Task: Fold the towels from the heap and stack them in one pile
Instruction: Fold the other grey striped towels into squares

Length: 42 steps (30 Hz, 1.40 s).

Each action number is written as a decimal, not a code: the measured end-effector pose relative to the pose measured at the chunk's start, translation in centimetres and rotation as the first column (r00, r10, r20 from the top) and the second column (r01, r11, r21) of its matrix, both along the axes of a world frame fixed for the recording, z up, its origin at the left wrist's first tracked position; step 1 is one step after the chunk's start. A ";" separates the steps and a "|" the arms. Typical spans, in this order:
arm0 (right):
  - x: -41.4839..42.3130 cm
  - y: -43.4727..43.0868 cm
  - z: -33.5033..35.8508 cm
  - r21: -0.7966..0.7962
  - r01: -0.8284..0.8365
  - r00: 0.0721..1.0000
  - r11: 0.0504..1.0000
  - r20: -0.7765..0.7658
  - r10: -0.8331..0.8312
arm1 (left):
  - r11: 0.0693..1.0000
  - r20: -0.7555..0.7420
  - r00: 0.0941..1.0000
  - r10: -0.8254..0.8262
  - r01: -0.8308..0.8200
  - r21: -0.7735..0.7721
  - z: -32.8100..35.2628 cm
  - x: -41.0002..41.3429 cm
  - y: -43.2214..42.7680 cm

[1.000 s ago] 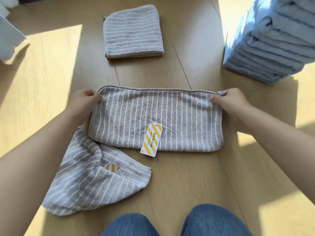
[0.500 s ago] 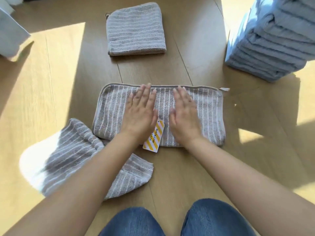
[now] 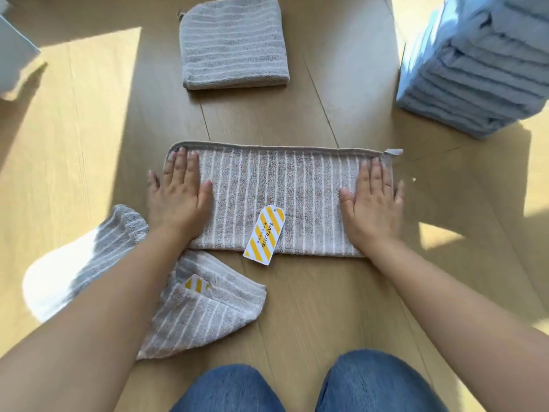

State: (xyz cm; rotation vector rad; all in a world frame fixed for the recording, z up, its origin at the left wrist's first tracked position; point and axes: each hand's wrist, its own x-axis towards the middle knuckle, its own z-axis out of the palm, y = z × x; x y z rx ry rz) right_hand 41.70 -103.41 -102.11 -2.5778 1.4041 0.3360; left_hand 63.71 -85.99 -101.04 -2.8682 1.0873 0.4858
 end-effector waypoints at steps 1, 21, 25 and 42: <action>-0.6 -0.4 0.0 0.004 0.013 1.000 1.000 0.000 -0.013 | 1.000 -0.007 1.000 0.015 -0.015 0.002 0.1 0.0 0.0; 0.9 -8.1 5.0 0.765 0.366 0.666 0.529 0.182 -0.724 | 0.439 0.078 0.441 -0.894 0.898 -0.038 2.2 -20.6 -11.6; 0.7 -7.8 4.8 0.803 0.280 0.669 0.526 0.230 -0.707 | 0.452 0.087 0.448 -0.890 0.892 0.021 3.1 -20.2 -11.7; -0.6 -8.7 11.2 0.725 0.399 0.284 0.561 0.484 -0.828 | 0.531 -0.016 0.556 -0.831 0.784 -0.320 11.9 -21.0 -11.1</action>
